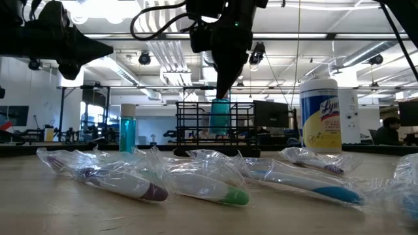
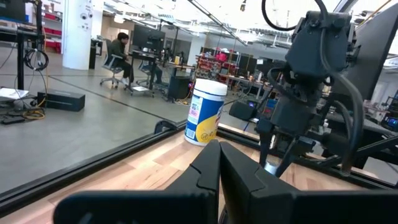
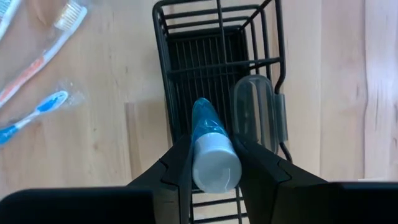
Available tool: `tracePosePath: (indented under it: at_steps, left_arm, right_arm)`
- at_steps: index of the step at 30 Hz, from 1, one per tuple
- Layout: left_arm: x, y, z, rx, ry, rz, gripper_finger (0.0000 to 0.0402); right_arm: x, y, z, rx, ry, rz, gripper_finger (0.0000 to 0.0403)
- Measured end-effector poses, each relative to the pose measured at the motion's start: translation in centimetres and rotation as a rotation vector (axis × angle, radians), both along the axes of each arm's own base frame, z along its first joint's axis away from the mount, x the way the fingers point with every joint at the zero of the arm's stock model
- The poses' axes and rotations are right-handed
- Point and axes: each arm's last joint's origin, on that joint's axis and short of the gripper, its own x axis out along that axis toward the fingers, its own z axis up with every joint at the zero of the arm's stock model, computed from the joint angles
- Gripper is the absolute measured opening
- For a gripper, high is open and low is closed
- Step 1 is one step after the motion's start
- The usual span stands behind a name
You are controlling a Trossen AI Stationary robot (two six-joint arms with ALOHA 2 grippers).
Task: Pick & Place toothbrushing station
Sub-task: Put the bottom blue mouthwash into the black wire organizer
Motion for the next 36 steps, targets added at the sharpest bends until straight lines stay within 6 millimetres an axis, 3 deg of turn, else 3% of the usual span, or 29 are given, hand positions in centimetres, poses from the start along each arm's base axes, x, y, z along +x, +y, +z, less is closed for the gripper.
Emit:
tracePosePath:
  at_steps: [20,29,36]
  left_arm:
    - [0.0,0.0,0.0,0.000,0.000,0.000,0.0012]
    - [0.0,0.0,0.0,0.000,0.003,0.000,0.0012]
    - [0.0,0.0,0.0,0.000,0.003,0.000,0.0012]
  right_arm:
    - [0.2,-0.4,-1.5,0.001,-0.022,-0.018,0.0091]
    - [1.4,-0.5,-3.8,0.000,0.042,0.004,0.0091]
    - [2.2,-0.5,-2.8,-0.002,0.041,0.022,0.0096]
